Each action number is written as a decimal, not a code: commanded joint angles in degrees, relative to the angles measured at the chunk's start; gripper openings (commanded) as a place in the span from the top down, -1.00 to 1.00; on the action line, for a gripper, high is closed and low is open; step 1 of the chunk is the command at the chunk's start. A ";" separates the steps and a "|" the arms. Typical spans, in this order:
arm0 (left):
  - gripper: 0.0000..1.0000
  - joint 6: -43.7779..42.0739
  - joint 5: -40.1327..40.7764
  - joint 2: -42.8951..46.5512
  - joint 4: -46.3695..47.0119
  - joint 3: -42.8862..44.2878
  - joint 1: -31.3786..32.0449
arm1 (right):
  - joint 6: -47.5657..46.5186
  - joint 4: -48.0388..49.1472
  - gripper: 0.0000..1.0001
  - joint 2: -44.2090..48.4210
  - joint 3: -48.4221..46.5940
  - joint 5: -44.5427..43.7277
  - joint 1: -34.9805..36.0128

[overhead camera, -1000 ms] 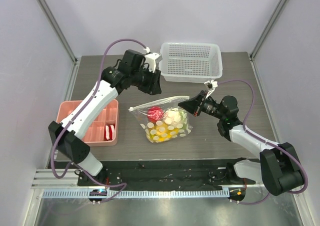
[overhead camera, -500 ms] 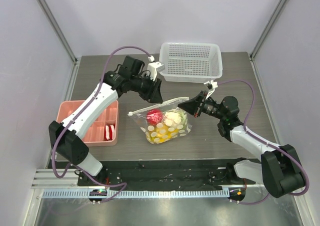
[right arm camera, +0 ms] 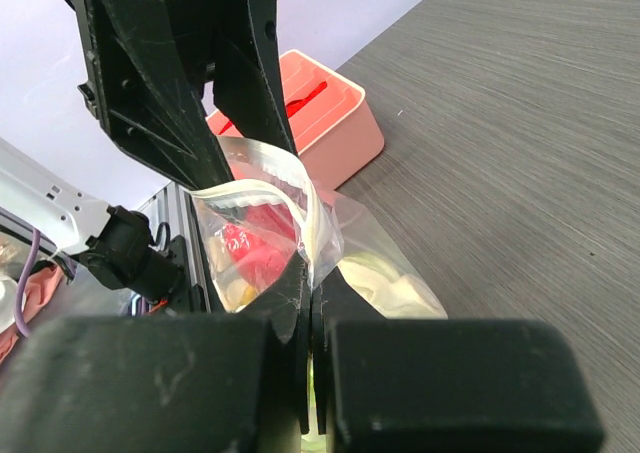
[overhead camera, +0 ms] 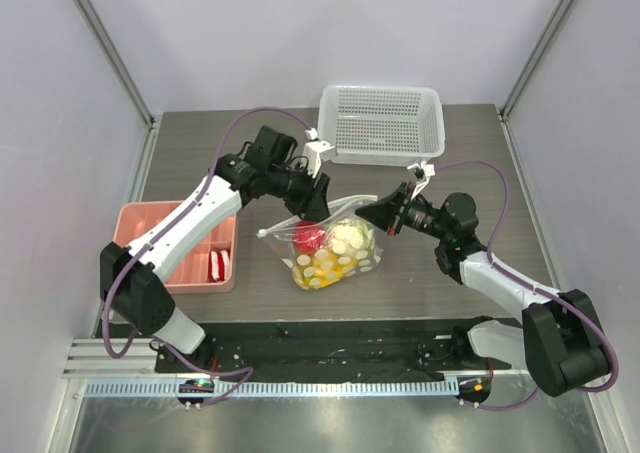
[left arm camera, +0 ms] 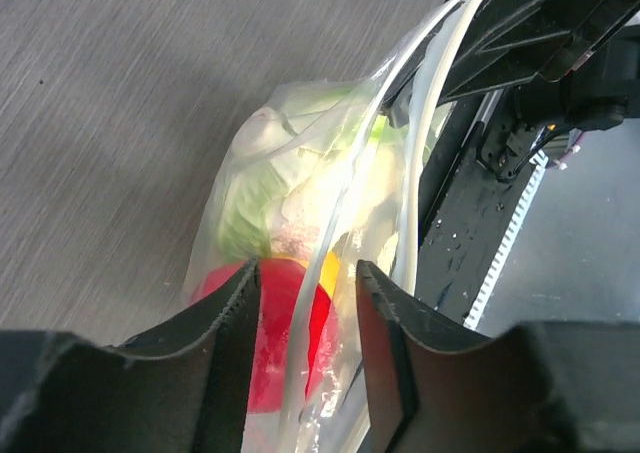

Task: Open the zip-top bag and remove the fake food

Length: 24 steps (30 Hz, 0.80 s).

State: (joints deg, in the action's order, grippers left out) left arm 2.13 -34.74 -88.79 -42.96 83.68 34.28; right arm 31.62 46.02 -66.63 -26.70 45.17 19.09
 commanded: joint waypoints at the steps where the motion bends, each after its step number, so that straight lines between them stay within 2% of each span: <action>1: 0.09 0.59 -0.94 4.59 3.49 -0.97 -0.01 | -0.94 3.02 0.98 1.33 -2.31 0.45 0.42; 4: 0.23 0.77 -0.51 4.69 3.32 -0.80 -0.01 | -1.03 3.02 0.98 1.59 -2.31 0.53 0.51; 5: 0.40 0.94 -0.15 4.42 2.97 -0.54 -0.01 | -0.94 3.02 0.98 1.50 -2.39 0.54 0.59; 10: 0.90 3.49 3.98 2.93 0.78 2.01 -0.01 | -3.04 -1.44 0.98 -0.07 -4.85 -1.83 1.82; 11: 1.00 4.10 6.94 3.01 0.08 2.45 -0.01 | -3.83 -3.29 0.86 -1.21 -5.81 -2.88 2.35; 13: 1.00 6.55 12.12 3.62 -0.80 3.68 -0.01 | -6.47 -10.92 0.47 -2.27 -9.50 -8.56 4.54; 14: 1.00 7.44 18.33 3.98 -1.59 4.38 -0.01 | -7.61 -17.91 0.16 -2.88 -10.99 -11.74 5.16; 16: 1.00 9.63 24.78 5.55 -4.92 6.93 -0.01 | -10.25 -23.15 -0.13 -3.07 -14.08 -19.63 6.04; 17: 1.00 10.52 30.47 6.34 -5.90 7.72 -0.01 | -10.43 -25.78 -0.35 -2.81 -14.43 -21.68 6.13; 19: 0.99 13.32 33.33 7.84 -8.62 10.27 -0.01 | -10.35 -27.03 -0.53 -2.45 -14.61 -25.98 6.13; 22: 0.99 17.62 33.34 8.55 -9.42 11.42 0.26 | -8.08 -28.52 -0.64 -2.27 -15.66 -30.20 6.22; 24: 1.00 19.31 31.77 8.64 -8.11 10.89 1.57 | -7.71 -33.26 -0.65 -2.54 -18.29 -32.33 6.31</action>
State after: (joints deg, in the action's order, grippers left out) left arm 15.27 -6.26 -83.09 -51.42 92.09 34.50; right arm 23.81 20.36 -69.78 -40.07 22.26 25.26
